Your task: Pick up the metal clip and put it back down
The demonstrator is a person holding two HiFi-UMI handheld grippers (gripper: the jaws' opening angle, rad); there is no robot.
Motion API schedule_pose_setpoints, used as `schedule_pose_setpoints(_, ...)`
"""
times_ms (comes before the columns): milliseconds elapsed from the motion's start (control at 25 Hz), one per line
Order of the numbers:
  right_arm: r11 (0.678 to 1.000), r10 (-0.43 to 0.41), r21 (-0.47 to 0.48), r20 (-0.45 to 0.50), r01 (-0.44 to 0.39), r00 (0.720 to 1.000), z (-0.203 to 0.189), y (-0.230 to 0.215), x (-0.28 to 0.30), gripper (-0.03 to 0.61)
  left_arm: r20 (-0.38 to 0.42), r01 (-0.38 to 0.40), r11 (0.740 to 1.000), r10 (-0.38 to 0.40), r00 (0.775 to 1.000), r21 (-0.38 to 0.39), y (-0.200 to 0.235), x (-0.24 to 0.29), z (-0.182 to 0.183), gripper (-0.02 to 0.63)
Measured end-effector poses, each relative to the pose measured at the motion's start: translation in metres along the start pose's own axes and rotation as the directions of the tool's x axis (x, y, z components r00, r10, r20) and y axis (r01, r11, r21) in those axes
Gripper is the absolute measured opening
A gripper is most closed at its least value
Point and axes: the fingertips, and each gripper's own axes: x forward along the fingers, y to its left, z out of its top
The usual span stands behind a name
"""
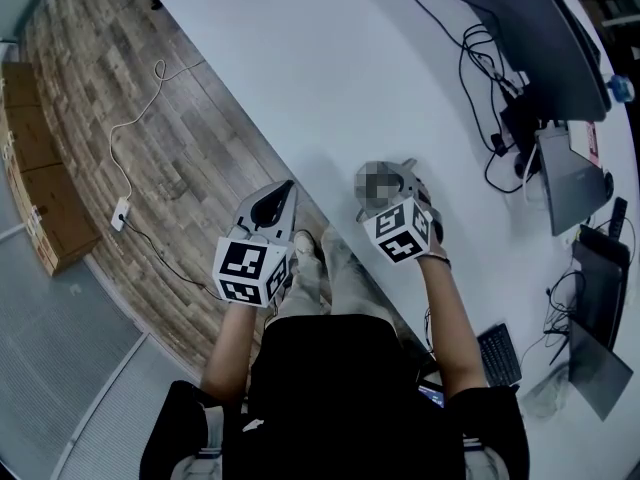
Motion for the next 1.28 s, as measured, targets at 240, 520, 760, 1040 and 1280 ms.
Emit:
schedule_pose_setpoints(240,0.999,-0.013,-0.031,-0.016,0.012,1.000,-0.0052,-0.0004,0.0050,0.282,-0.002,-0.003,1.000,0.003,1.000,-0.006,0.0020,0.0030,-0.0001,0.011)
schedule_pose_setpoints(520,1.000,0.010,-0.013,-0.013,-0.010,1.000,-0.0073,-0.0013,0.0075,0.284,-0.004,-0.003,1.000,0.003,1.000,-0.021,0.0045,0.0056,-0.0015,0.011)
schedule_pose_setpoints(760,1.000,0.026,-0.006,-0.019,-0.026,0.999,-0.0070,-0.0014,0.0089,0.283,-0.006,0.009,1.000,-0.009,1.000,-0.025,0.0051,0.0082,-0.0007,0.011)
schedule_pose_setpoints(1040,1.000,0.027,-0.006,-0.017,-0.027,0.999,-0.0079,-0.0004,0.0089,0.282,0.001,0.012,1.000,-0.012,1.000,-0.020,0.0064,0.0051,0.0028,0.011)
schedule_pose_setpoints(1280,0.999,0.038,-0.010,0.002,-0.037,0.999,-0.0056,0.0028,0.0061,0.282,0.007,0.007,1.000,-0.007,1.000,-0.014,0.0086,0.0011,0.0045,0.011)
